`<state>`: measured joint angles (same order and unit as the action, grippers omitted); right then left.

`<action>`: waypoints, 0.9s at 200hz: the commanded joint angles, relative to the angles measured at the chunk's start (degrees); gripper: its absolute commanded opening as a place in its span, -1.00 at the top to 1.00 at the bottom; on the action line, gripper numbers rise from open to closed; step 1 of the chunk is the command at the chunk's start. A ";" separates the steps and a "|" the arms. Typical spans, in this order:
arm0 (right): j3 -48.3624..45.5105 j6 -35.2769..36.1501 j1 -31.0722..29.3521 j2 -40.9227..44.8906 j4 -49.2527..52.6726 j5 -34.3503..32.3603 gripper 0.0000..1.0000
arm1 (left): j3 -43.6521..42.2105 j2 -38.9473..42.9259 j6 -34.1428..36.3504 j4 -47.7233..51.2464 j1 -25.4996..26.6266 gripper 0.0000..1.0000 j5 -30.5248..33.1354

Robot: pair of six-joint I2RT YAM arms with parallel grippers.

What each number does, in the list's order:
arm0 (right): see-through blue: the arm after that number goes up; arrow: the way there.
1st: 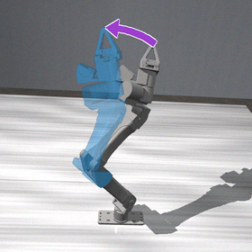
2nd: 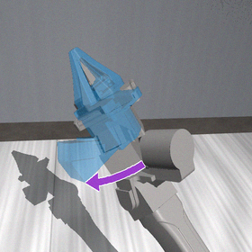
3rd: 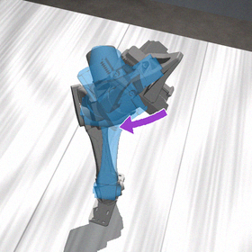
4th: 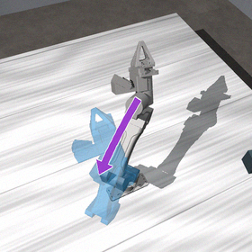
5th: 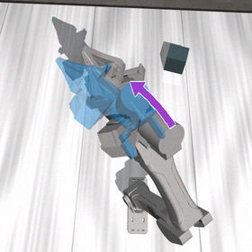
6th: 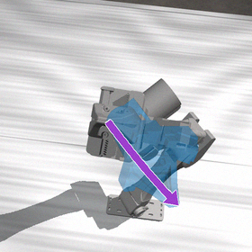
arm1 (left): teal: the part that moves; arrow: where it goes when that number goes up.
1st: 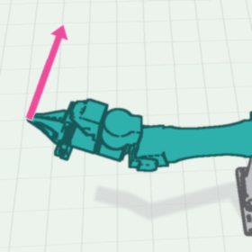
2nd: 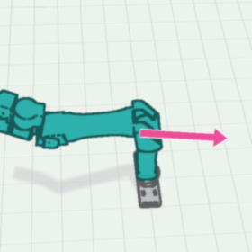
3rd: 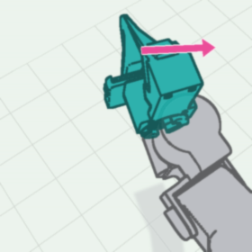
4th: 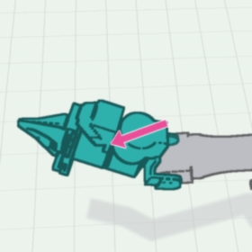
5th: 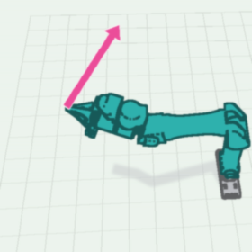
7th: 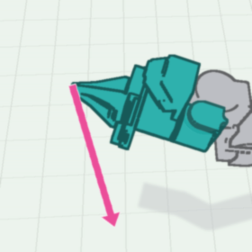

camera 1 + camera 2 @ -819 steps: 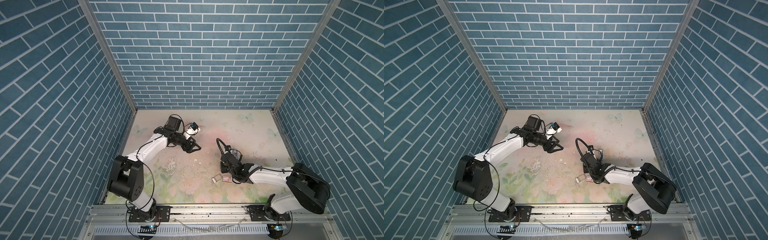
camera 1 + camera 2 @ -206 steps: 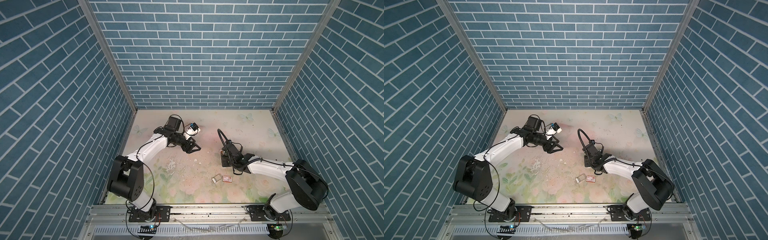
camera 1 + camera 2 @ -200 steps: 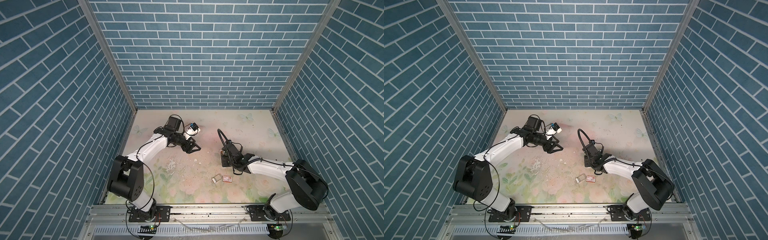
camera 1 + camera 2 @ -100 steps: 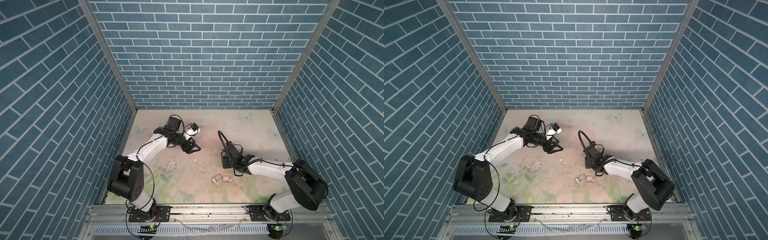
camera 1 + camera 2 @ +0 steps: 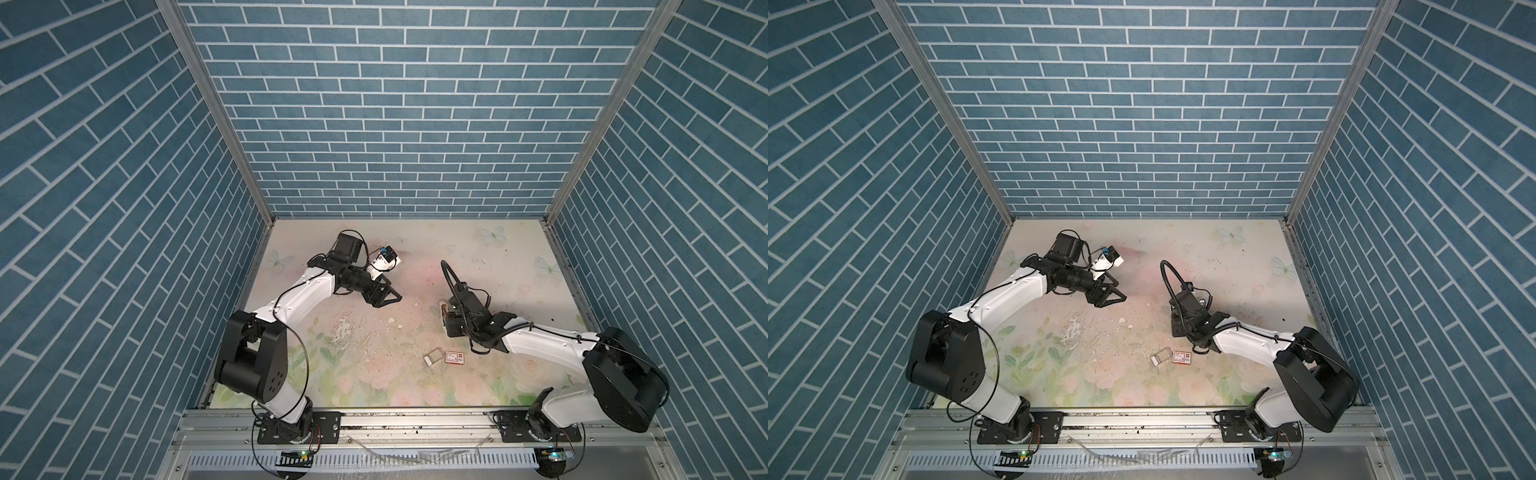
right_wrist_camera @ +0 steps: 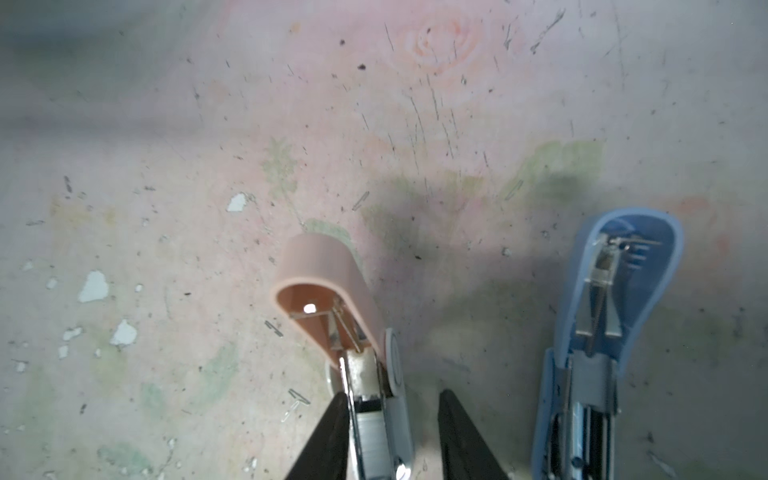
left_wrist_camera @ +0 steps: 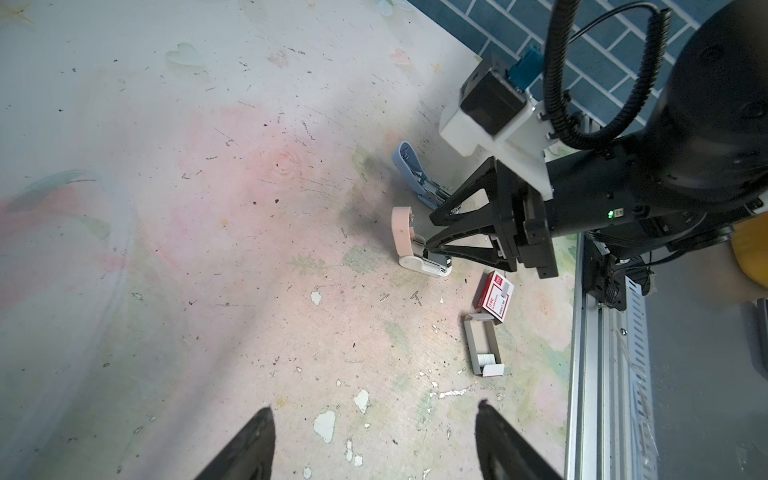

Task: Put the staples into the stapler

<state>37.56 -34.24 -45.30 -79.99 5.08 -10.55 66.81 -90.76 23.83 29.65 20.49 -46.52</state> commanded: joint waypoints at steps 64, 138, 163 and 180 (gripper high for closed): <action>-1.28 0.14 0.12 0.09 0.80 3.80 0.17 | -0.35 0.69 0.63 0.77 -0.13 -0.55 -0.42; 1.21 0.93 -0.60 -6.23 0.83 3.27 0.17 | -0.54 0.68 0.69 0.67 -0.10 -0.55 -0.41; 2.01 1.27 -0.67 -7.83 0.43 3.80 0.23 | -0.61 0.65 0.69 0.50 -0.10 -0.55 -0.52; 2.81 1.39 -0.74 -9.18 0.16 3.80 0.30 | -0.71 0.63 0.69 0.37 -0.16 -0.55 -0.65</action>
<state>38.57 -33.98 -45.76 -87.22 5.10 -6.44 66.81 -90.76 23.83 29.65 20.49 -46.52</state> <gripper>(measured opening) 0.368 0.774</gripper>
